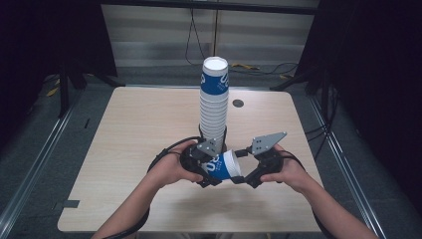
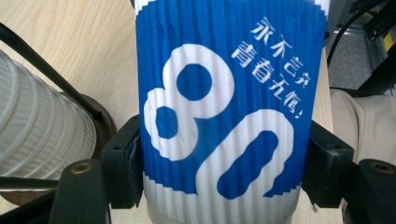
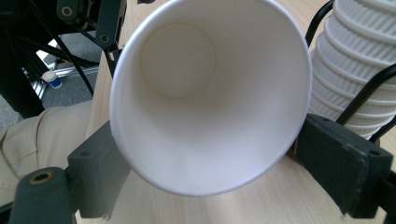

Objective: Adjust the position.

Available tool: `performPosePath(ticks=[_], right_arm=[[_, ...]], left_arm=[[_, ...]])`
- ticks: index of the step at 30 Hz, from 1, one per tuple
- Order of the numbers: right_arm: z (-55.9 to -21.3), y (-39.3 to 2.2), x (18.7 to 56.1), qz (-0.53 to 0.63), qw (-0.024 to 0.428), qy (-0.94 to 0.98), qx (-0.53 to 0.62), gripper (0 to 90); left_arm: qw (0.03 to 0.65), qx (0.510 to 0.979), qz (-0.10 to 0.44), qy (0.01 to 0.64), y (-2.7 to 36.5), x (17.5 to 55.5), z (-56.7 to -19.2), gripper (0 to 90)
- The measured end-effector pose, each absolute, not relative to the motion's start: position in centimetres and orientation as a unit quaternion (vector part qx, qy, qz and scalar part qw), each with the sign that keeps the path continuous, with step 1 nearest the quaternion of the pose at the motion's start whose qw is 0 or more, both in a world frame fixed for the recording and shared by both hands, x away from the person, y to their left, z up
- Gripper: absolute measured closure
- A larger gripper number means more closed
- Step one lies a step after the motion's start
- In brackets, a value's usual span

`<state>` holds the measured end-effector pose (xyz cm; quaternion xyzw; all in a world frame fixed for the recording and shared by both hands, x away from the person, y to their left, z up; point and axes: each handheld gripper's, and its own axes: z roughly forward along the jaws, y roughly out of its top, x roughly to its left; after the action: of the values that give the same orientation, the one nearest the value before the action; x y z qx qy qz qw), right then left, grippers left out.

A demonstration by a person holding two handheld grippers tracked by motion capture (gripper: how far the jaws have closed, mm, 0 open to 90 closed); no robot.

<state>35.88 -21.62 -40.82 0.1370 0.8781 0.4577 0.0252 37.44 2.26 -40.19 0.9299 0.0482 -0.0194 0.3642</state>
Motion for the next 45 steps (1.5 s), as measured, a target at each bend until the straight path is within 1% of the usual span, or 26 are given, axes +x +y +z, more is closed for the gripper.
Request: performPosePath(ticks=[8, 14, 16, 20, 24, 26, 27, 28, 29, 32, 33, 34, 35, 36, 37, 41, 42, 44, 45], right_arm=[[-40.9, -21.4, 35.9, 0.462, 0.018, 0.876, 0.136, 13.2], [-40.7, -21.3, 35.8, 0.45, 0.029, 0.884, 0.121, 17.3], [-40.7, -21.3, 35.8, 0.446, 0.024, 0.887, 0.117, 19.4], [-40.7, -21.5, 35.8, 0.436, 0.024, 0.891, 0.122, 19.7], [-40.6, -21.8, 36.0, 0.42, 0.026, 0.898, 0.128, 20.0], [-40.5, -22.1, 36.1, 0.4, 0.028, 0.906, 0.137, 19.9], [-40.5, -22.5, 36.4, 0.384, 0.04, 0.91, 0.154, 19.7], [-40.5, -22.8, 36.5, 0.373, 0.04, 0.912, 0.164, 19.6], [-40.5, -23.0, 36.6, 0.357, 0.054, 0.917, 0.17, 19.6], [-40.4, -23.5, 36.9, 0.34, 0.055, 0.918, 0.195, 19.4], [-40.3, -24.0, 37.3, 0.316, 0.074, 0.919, 0.225, 19.2], [-40.3, -24.0, 37.3, 0.316, 0.074, 0.919, 0.225, 19.2], [-40.2, -24.5, 37.8, 0.306, 0.066, 0.913, 0.263, 18.9], [-40.2, -24.5, 37.8, 0.306, 0.066, 0.913, 0.263, 18.9], [-40.1, -24.8, 38.2, 0.273, 0.083, 0.916, 0.28, 18.6], [-40.2, -25.3, 39.1, 0.24, 0.093, 0.912, 0.319, 18.1], [-40.3, -25.5, 39.4, 0.222, 0.102, 0.915, 0.321, 17.8], [-40.4, -25.5, 39.6, 0.212, 0.102, 0.914, 0.331, 17.6], [-40.6, -25.8, 40.0, 0.205, 0.086, 0.912, 0.344, 17.3]], left_arm=[[0.378, 0.924, -0.026, 0.049, 2.1, 37.5, -40.3, 28.7], [0.379, 0.924, -0.024, 0.048, 2.2, 37.5, -40.6, 28.4], [0.382, 0.922, -0.025, 0.058, 2.2, 37.5, -40.8, 26.0], [0.386, 0.919, -0.029, 0.071, 2.2, 37.5, -41.3, 23.1], [0.383, 0.92, -0.014, 0.085, 2.5, 37.6, -42.1, 20.6], [0.381, 0.92, -0.014, 0.096, 2.9, 37.6, -42.5, 19.7], [0.372, 0.922, -0.006, 0.106, 3.3, 37.4, -42.8, 19.7], [0.368, 0.924, -0.002, 0.104, 3.4, 37.3, -43.0, 19.7], [0.366, 0.924, -0.001, 0.107, 3.6, 37.3, -43.1, 19.7], [0.37, 0.922, -0.003, 0.118, 3.8, 37.2, -43.4, 19.1], [0.369, 0.92, -0.003, 0.129, 4.2, 37.2, -43.7, 18.8], [0.369, 0.92, -0.003, 0.129, 4.2, 37.2, -43.7, 18.8], [0.367, 0.92, -0.003, 0.136, 4.5, 37.1, -44.0, 18.8], [0.367, 0.92, -0.003, 0.136, 4.5, 37.1, -44.0, 18.8], [0.366, 0.92, 0.0, 0.139, 4.7, 36.9, -44.3, 18.8], [0.368, 0.918, -0.006, 0.148, 5.1, 36.7, -45.0, 18.8], [0.366, 0.918, -0.006, 0.15, 5.2, 36.6, -45.2, 18.8], [0.366, 0.918, -0.006, 0.152, 5.4, 36.7, -45.4, 18.8], [0.367, 0.917, -0.007, 0.157, 5.6, 36.6, -45.6, 18.8]])
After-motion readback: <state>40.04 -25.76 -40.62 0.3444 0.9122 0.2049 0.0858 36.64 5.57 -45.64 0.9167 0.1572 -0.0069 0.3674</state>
